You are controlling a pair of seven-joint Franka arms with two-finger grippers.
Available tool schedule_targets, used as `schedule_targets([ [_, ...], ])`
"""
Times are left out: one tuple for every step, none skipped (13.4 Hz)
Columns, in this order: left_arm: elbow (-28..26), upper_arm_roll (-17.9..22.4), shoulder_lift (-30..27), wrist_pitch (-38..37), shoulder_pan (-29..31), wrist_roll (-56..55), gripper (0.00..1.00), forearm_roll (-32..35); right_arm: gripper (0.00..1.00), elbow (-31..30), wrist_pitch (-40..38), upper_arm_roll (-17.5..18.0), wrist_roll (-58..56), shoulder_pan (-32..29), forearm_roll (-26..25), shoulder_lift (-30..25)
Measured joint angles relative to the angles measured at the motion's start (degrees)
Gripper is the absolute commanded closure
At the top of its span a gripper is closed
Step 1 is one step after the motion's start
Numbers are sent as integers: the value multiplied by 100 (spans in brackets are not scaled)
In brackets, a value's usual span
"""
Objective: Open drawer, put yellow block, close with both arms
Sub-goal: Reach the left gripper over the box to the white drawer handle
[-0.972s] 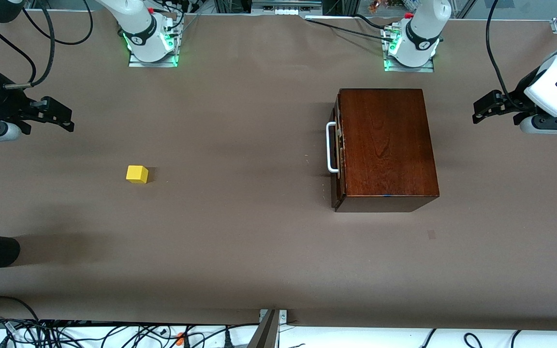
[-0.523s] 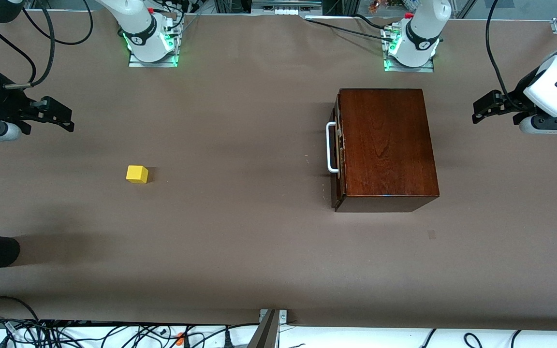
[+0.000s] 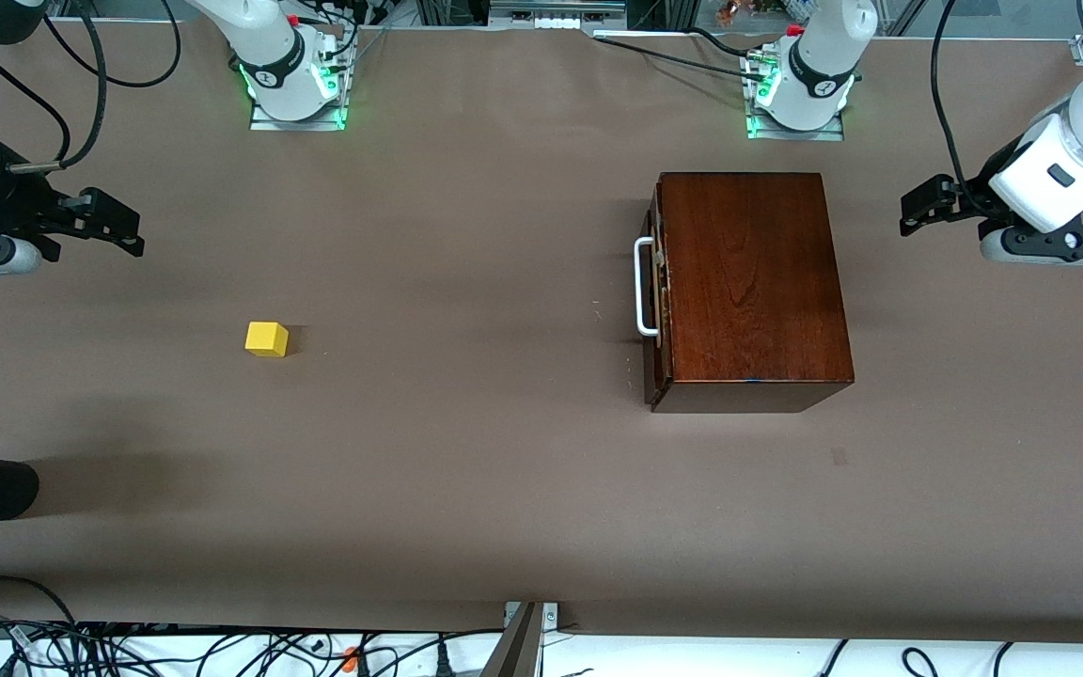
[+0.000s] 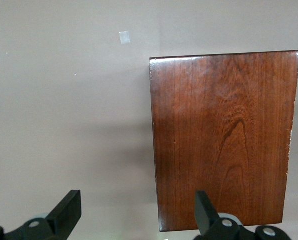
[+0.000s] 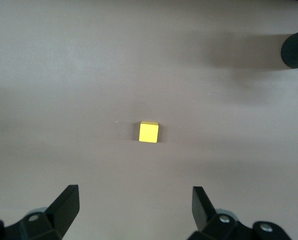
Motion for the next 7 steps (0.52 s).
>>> schedule_targets([
  [4,-5,25,-11,-53,7,0,-1,0,0,0,0,0,0,0,0],
  [6,-8,58,-27,-113,12,0,-2,0,0,0,0,0,0,0,0],
  [7,-16,102,-46,-206,21,0,-5,0,0,0,0,0,0,0,0],
  [10,-23,166,-51,-387,21,0,-7,0,0,0,1,0,0,0,0],
  [39,-32,268,-37,-652,-52,0,-7,0,0,0,2,0,1,0,0],
  [146,-41,430,-7,-925,-252,0,-7,0,0,0,3,0,1,0,0],
  [317,-51,654,10,-1170,-527,0,-7,0,0,0,2,0,1,0,0],
])
